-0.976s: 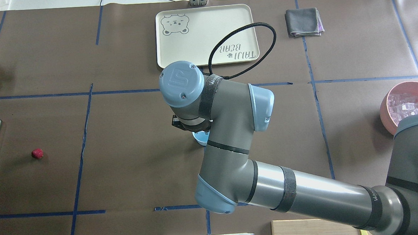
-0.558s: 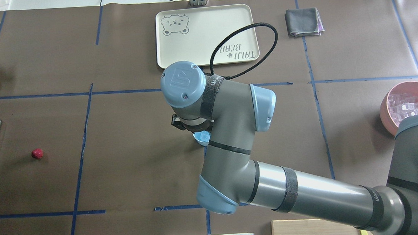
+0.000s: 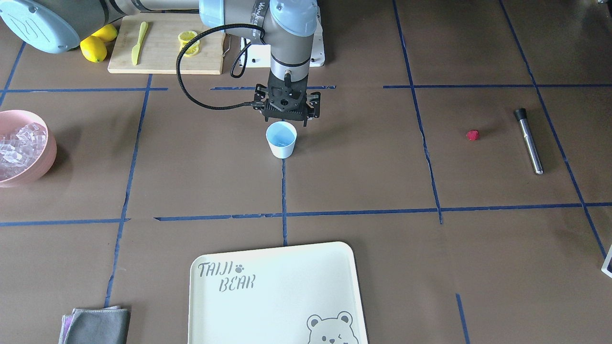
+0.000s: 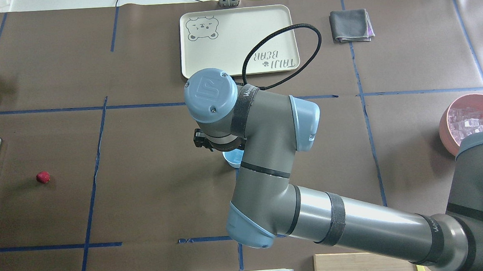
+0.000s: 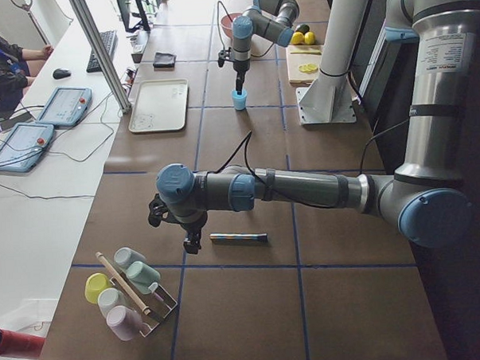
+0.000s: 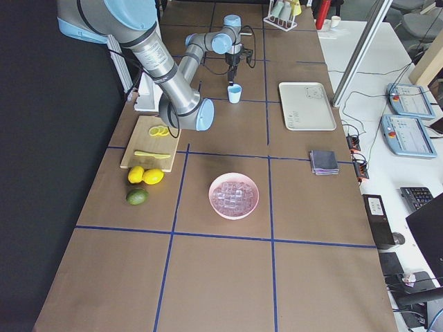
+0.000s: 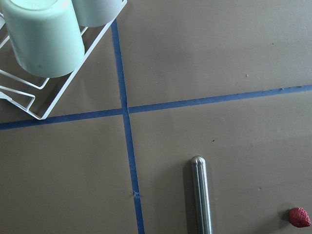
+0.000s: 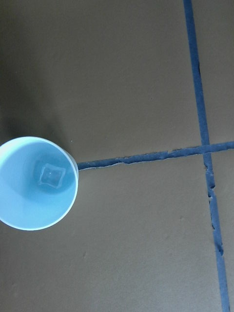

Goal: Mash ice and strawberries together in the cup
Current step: 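Move the empty right gripper back over the ice bowl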

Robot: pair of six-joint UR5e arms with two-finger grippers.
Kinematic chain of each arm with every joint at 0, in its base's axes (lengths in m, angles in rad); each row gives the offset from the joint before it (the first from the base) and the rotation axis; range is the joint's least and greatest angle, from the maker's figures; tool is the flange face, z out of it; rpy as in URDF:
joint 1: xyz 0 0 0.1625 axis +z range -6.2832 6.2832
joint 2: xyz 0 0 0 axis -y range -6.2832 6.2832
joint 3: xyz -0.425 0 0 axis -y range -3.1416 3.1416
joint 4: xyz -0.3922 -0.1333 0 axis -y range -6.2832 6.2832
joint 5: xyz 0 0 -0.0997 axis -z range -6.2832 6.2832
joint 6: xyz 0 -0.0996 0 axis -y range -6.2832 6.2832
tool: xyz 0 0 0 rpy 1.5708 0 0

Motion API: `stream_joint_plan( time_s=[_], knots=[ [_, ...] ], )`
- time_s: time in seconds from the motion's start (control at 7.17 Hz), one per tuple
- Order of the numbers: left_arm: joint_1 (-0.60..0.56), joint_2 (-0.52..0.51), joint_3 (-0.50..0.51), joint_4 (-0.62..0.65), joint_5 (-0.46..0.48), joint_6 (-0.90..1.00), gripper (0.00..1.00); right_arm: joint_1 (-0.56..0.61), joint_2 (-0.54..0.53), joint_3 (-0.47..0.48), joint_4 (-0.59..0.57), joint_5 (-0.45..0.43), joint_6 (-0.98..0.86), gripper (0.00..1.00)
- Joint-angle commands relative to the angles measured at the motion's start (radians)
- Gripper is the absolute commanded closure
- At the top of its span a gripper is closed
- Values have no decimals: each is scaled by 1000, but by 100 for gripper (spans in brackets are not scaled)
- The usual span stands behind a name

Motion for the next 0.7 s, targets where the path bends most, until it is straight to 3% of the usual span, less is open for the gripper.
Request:
stream_joint_plan(
  time_s=[0.0,0.14,0.42,0.56],
  knots=[
    [0,-2,-1,-1,3,0,0,44,-18,130,-70,9,-4,0],
    [0,-2,-1,-1,3,0,0,79,-67,251,-142,12,-21,0],
    [0,-2,-2,-1,1,0,0,224,-351,534,-138,46,-237,0],
    [0,-2,-5,-1,1,0,0,333,-455,583,-134,116,-357,0]
  ],
)
